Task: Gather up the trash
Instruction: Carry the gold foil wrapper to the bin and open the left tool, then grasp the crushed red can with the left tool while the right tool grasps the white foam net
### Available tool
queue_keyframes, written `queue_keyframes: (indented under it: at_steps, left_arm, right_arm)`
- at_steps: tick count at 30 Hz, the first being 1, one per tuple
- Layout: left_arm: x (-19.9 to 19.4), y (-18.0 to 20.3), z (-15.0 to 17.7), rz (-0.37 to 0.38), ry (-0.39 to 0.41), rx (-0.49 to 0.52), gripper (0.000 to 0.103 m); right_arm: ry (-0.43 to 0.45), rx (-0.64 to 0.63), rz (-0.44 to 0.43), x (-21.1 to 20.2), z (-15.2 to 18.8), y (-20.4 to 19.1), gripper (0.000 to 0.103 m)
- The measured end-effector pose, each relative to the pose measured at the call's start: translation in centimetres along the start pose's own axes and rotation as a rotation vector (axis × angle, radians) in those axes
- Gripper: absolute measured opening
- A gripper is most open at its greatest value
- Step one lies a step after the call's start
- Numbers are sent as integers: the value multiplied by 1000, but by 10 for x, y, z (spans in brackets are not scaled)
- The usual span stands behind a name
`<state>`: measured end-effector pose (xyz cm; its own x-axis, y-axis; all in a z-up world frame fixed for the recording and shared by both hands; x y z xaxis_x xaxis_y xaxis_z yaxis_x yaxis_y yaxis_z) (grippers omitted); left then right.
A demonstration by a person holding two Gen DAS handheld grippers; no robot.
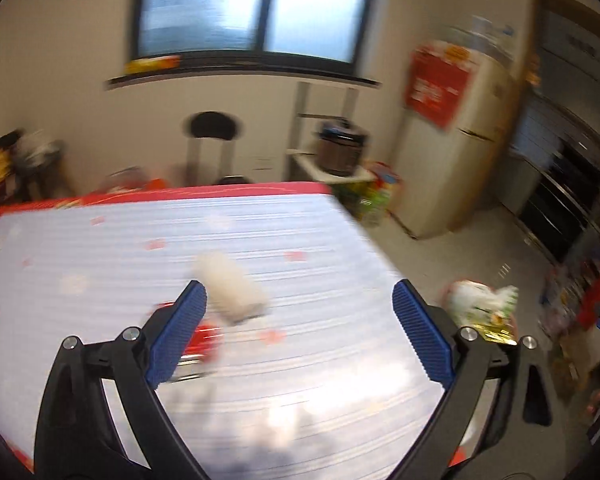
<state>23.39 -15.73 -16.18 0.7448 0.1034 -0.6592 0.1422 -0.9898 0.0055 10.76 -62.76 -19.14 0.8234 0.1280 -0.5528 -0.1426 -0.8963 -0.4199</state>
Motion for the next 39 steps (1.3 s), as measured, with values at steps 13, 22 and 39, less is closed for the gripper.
queue_keyframes:
  at_steps: [13,22,39]
  left_arm:
    - [-7,-195,37,-179,-78,-244,93]
    - [67,-176,85,0,-263,-260,78]
    - [208,-158,125,314,-555,-460,43]
  right_arm:
    - [-154,-198,-204,90,32,-192,98]
    - [-272,-278,-196,133,74,-258,98]
    - [-426,-333,-141,215,116,-297,98]
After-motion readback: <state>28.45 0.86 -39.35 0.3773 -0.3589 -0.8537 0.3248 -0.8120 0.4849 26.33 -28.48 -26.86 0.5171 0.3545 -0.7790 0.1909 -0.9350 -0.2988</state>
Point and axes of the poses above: each gripper's, at about its wrist camera, not at the fingertips, and x roughly the way its jaws point, y to its right, z to its underside, the point moved 7 cm from there along x, roughly the way its jaws point, and after that the axes turned 12 degrees about -z, right-handed, at the moved point
